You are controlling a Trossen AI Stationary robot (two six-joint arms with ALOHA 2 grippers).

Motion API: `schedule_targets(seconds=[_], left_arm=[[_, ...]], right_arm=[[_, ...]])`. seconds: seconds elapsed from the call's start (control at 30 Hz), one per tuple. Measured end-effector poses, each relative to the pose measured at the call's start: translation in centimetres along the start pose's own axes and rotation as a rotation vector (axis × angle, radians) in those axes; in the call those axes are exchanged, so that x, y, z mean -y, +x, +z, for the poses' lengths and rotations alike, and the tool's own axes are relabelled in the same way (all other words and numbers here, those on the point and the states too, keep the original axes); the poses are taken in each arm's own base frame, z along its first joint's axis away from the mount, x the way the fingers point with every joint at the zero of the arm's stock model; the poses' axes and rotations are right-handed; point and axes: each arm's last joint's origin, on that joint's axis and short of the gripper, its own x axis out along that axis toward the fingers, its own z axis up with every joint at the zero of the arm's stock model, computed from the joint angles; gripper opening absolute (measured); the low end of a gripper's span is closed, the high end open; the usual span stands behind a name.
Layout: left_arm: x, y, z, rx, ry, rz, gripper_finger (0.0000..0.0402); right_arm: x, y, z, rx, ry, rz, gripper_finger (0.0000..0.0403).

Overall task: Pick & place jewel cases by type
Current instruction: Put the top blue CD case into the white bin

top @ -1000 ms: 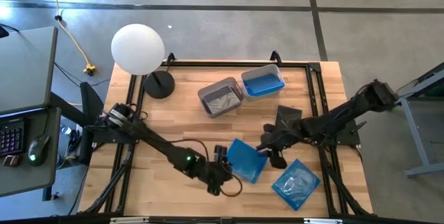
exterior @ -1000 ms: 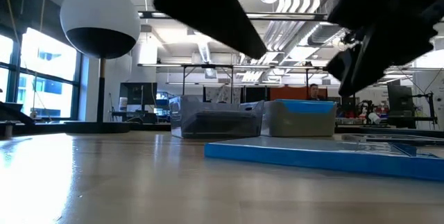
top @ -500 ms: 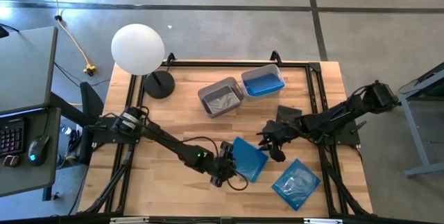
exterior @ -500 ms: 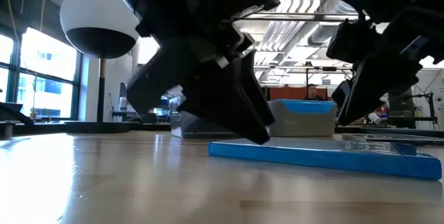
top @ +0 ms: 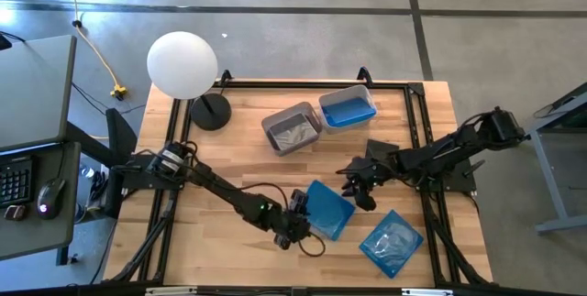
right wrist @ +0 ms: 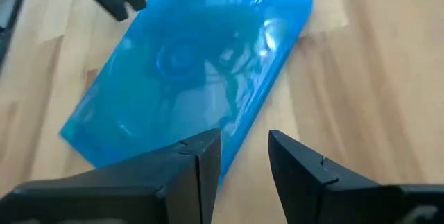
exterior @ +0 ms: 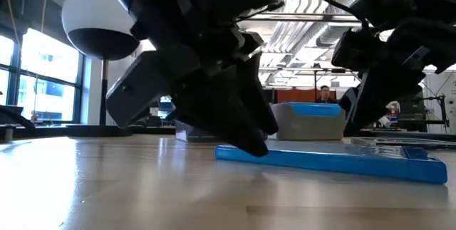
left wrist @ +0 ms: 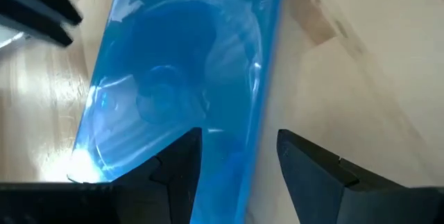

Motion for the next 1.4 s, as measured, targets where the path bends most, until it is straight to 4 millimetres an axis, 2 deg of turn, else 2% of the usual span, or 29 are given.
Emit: schedule_targets(seconds=[0.13,0.23,0.57,0.67,0.8,0.97,1.1,1.4], left_arm=[[-0.1,0.0,0.0,0.003,-0.001,0.011,0.0184],[-0.1,0.0,0.1,0.006,0.008,0.012,0.0184],[-0.1,0.0,-0.1,-0.005,0.022,0.003,0.0184],[0.1,0.4,-0.2,-0.014,0.052,0.005,0.0184],[0.1,0.4,-0.2,-0.008,0.066,0.007,0.0184],[0.1,0.4,-0.2,-0.008,0.067,0.012,0.0184],[0.1,0.4,-0.3,-0.015,0.093,-0.001,0.0184],[0.4,1.4,-0.3,-0.005,0.153,0.058,0.0184]], right_arm=[[0.2,0.0,0.2,0.037,-0.030,-0.058,0.0115],[0.3,0.0,0.3,0.057,0.014,-0.092,0.0115],[0.3,0.0,0.3,0.051,0.087,-0.074,0.0117],[0.5,0.0,0.0,0.025,0.092,-0.089,0.0133],[0.6,0.4,-0.2,0.008,0.098,-0.097,0.0174],[0.9,1.0,-0.4,0.003,0.172,-0.094,0.0216],[0.9,1.6,-0.4,-0.006,0.247,-0.067,0.0221],[0.8,3.0,-0.2,0.015,0.280,0.045,0.0220]])
